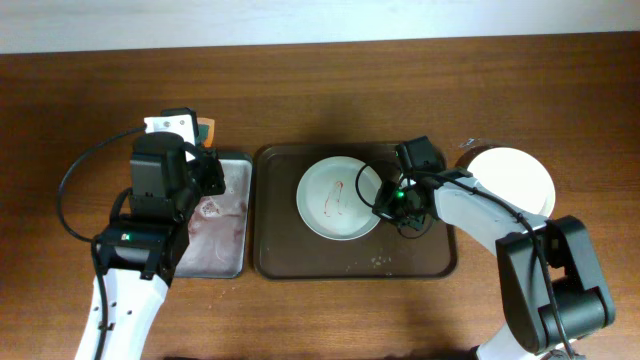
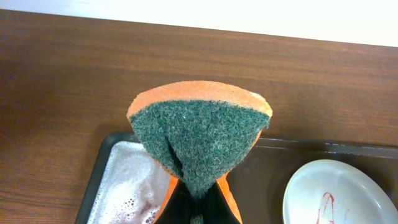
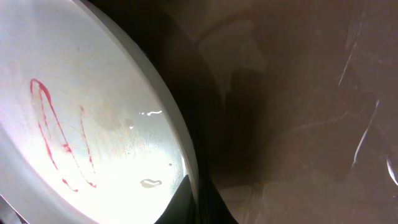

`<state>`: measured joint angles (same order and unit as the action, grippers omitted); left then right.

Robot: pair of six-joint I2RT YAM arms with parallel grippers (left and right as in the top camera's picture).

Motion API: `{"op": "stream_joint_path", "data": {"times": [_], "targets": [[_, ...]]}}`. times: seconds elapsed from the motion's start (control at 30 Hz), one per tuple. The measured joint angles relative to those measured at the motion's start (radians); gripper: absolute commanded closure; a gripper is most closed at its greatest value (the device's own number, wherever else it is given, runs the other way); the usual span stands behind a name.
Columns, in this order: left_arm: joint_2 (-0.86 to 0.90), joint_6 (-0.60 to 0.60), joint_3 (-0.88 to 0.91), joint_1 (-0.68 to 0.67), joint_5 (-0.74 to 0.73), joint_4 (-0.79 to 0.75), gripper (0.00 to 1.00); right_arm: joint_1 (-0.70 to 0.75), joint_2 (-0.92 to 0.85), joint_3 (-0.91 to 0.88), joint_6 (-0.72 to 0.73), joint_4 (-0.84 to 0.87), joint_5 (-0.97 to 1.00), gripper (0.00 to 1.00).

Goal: Clean dirty plates on tray and stack at the side
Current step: 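Dip the held sponge in the soapy water with the left gripper, then scrub the pale green plate with the sponge in the left gripper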

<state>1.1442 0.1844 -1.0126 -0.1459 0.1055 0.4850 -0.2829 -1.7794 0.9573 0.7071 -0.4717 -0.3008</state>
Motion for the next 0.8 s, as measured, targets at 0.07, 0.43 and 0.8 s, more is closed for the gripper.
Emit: {"op": "stream_joint_path", "data": {"times": [0.07,0.43,0.8], "targets": [[0.000,0.000,0.000,0.000,0.000,0.000,1.00,0.000,0.000,0.000,0.000,0.000,0.000,0.96],[0.000,0.000,0.000,0.000,0.008,0.003,1.00,0.000,0.000,0.000,0.000,0.000,0.000,0.96],[0.219,0.016,-0.003,0.000,0.014,0.155,1.00,0.000,0.000,0.000,0.000,0.000,0.000,0.96]]}}
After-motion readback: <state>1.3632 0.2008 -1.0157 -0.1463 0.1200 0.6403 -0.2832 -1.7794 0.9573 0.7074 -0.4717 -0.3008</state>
